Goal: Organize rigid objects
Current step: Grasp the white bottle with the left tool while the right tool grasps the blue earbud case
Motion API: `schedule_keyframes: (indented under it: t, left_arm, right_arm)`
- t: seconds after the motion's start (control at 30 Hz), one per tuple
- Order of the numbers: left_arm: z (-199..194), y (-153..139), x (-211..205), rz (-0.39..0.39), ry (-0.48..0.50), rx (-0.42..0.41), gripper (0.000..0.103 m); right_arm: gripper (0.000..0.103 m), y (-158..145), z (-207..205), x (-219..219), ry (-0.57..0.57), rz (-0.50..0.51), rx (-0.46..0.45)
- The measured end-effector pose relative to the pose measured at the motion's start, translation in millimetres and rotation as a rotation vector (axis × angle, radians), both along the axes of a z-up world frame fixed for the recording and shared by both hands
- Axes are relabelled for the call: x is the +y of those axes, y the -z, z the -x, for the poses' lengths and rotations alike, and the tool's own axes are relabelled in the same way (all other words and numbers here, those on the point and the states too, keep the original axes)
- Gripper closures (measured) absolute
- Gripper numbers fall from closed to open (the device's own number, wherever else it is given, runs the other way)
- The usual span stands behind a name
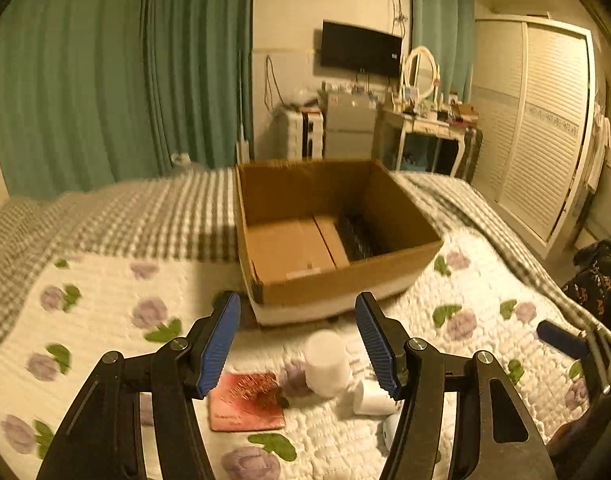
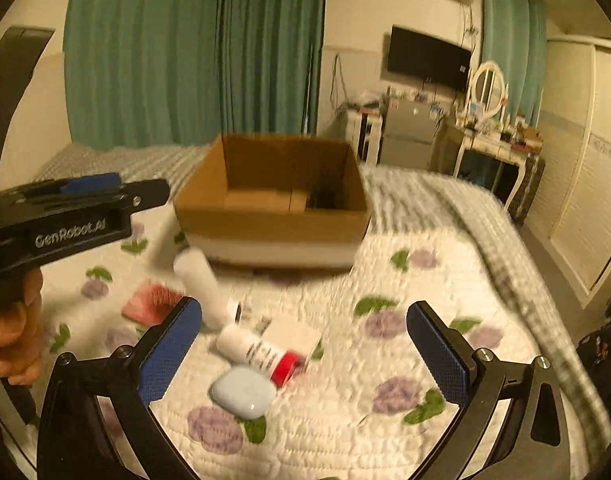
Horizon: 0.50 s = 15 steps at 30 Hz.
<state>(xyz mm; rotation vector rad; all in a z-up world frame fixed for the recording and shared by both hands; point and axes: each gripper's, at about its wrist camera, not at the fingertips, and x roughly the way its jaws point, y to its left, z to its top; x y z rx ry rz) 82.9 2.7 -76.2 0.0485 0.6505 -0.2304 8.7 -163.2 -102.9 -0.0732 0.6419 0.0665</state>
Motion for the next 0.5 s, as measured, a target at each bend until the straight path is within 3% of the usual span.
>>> schedule_keyframes:
  t: [0.23, 0.5]
  left_arm:
    - [-26, 48, -4, 0.038, 0.025, 0.154, 0.04]
    - [-42, 78, -18, 0.007, 0.049, 0.179, 0.042]
  right_arm:
    - [0.001, 47, -12, 11, -0.037, -0.024, 0.101]
    - [0.01, 89, -22, 13, -0.066, -0.05, 0.214]
